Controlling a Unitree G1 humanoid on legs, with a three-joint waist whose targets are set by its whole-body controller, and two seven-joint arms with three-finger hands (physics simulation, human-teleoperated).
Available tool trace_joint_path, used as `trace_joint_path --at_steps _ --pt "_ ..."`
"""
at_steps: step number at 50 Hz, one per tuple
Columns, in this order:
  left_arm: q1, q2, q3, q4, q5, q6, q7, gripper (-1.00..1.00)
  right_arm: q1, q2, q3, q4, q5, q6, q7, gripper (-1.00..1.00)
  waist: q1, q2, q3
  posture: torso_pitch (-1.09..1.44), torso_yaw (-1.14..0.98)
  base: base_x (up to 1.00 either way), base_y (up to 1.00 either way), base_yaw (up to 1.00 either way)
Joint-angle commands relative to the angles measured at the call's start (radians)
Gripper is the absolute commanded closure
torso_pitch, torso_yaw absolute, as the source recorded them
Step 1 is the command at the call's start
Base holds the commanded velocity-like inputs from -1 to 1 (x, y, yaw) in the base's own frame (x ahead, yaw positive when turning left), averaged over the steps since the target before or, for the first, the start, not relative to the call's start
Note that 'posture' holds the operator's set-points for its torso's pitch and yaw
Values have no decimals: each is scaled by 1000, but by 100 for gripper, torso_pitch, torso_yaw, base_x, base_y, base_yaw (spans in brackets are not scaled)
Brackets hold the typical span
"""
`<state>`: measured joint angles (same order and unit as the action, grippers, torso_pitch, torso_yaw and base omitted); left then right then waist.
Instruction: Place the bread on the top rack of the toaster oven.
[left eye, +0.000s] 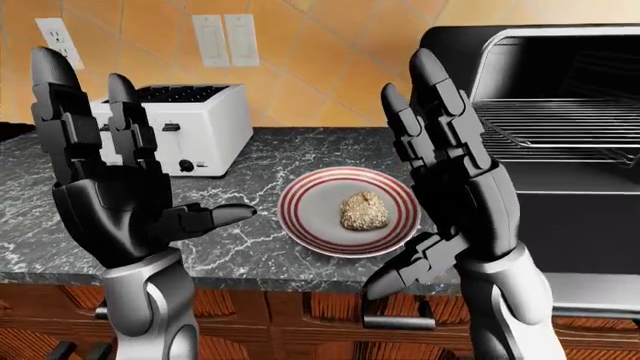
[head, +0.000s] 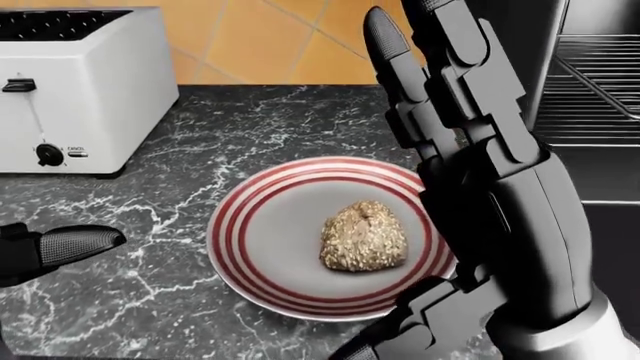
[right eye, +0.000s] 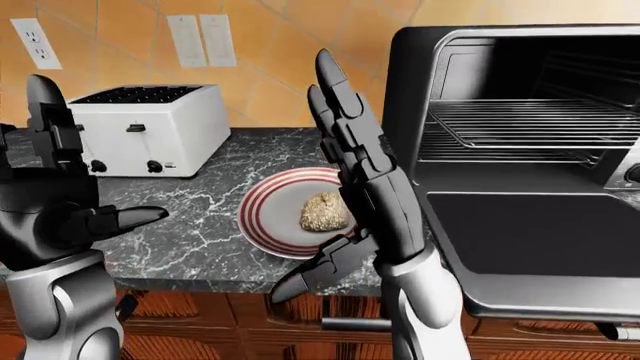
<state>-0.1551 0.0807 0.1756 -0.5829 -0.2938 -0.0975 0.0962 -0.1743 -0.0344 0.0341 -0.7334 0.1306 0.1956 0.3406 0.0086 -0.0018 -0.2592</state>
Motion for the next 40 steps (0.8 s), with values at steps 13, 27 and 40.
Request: trace_joint_path --at_steps 13,27,40 --pt "-25 7 0 -42 -6 4 1 -100 -142 -33 -39 -70 37 207 -20 -100 2 -1 -1 -33 0 0 0 0" --pt "-38 11 1 -47 -10 14 5 -100 -248 -74 -61 35 -50 326 -3 -100 4 -1 -4 -33 0 0 0 0" --pt "-34 11 2 -57 -12 18 7 -100 -283 -91 -62 159 -151 331 81 -100 5 -2 -6 -33 0 0 0 0"
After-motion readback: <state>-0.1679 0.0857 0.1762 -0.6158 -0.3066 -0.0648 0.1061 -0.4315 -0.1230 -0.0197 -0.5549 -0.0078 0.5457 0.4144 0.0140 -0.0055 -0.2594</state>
